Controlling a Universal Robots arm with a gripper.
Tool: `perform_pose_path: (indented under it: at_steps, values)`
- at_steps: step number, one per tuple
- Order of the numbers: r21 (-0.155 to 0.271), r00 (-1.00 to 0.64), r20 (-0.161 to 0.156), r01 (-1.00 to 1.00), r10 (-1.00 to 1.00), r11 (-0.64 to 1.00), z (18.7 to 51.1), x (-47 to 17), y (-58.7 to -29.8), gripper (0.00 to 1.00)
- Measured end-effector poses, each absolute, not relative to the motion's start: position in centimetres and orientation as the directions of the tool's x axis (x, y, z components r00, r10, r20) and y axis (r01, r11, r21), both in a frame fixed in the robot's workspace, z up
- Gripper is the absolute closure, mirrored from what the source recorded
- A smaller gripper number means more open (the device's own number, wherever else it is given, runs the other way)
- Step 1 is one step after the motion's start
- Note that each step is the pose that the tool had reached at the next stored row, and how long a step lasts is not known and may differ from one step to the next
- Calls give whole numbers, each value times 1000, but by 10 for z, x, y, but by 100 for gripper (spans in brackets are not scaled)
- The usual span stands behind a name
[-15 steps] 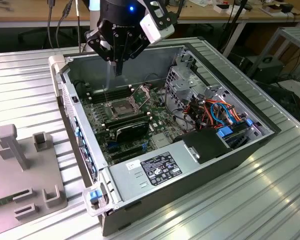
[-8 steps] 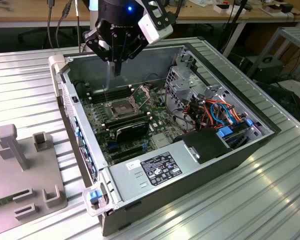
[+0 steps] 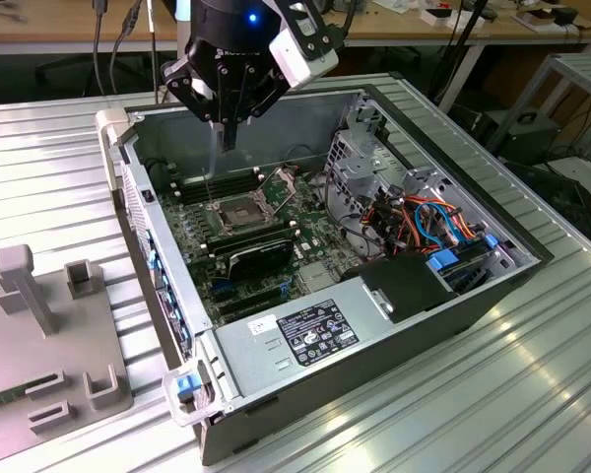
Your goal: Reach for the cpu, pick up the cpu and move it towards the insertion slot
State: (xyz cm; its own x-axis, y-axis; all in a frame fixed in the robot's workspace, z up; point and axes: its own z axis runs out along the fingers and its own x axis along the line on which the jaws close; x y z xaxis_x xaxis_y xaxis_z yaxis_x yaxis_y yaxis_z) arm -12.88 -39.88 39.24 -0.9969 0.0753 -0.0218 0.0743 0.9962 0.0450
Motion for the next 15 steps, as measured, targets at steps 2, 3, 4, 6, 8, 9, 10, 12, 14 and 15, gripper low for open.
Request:
perform_pose_path:
  at_steps: [2,3,4,6,8,9,10,12,14,15]
  values:
    - [45,-997,-22,74,75,996,392,-129,-399,89]
    - [45,-997,-22,74,75,996,392,-129,-399,89]
    - [45,-997,-22,74,75,996,392,-129,-399,89]
    - [45,-997,-22,74,75,996,392,-130,-399,89]
    - [45,-997,-21,74,75,996,392,-130,-399,89]
    - [45,-997,-21,74,75,996,392,-130,-399,89]
    - [45,-997,-21,74,75,996,392,-131,-399,89]
    - [45,-997,-21,74,75,996,392,-131,-399,89]
    - [45,-997,-21,74,75,996,392,-132,-399,89]
    - [45,-997,-21,74,75,996,392,-132,-399,89]
